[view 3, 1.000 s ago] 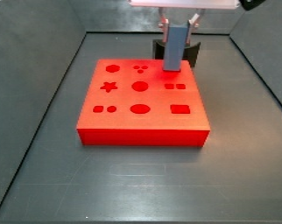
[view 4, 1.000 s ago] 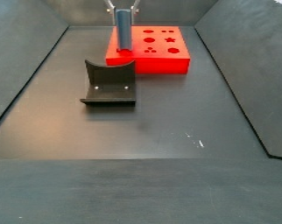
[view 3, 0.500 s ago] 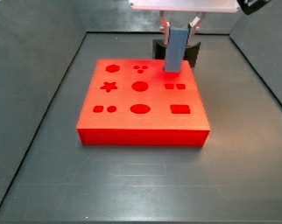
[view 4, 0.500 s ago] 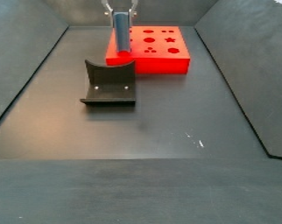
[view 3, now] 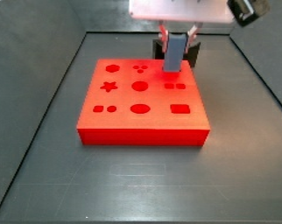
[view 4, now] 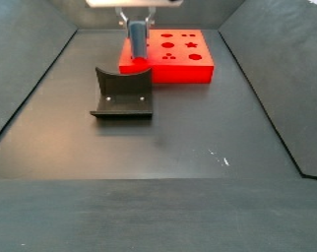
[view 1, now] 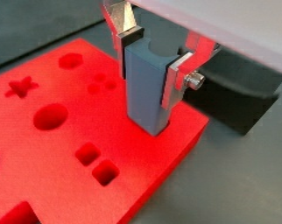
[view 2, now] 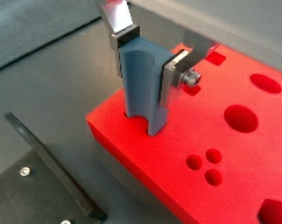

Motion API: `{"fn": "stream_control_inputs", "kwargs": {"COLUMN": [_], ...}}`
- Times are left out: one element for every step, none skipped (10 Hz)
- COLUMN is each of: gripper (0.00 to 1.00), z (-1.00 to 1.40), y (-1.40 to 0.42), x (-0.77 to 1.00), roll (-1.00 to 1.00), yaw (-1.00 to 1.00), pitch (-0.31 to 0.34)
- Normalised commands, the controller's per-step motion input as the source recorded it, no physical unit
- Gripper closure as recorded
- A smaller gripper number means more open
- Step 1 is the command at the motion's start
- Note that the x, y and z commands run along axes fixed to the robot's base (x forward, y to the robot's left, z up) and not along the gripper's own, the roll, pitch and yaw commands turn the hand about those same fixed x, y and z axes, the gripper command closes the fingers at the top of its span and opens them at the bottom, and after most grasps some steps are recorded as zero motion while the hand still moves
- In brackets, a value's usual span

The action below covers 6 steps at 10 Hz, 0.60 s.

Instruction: Insert the arch object.

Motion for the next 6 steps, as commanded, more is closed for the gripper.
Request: {"fn": "stream_control_inputs", "kwargs": {"gripper": [1.0,1.0,1.0,1.0,1.0,1.0], "z": [-0.77,-0.76,-0.73,-0.68,-0.6,-0.09], "y": [0.0,0.0,0.0,0.0,0.0,0.0], "x": [0.12,0.1,0.07,0.04,0.01,0.0], "roll": [0.09,0.13,0.18,0.21,0.21,0.0], "yaw": [0.0,0.0,0.0,0.0,0.0,0.0], "pitch": [-0.004,0.0,0.0,0.0,0.0,0.0]}}
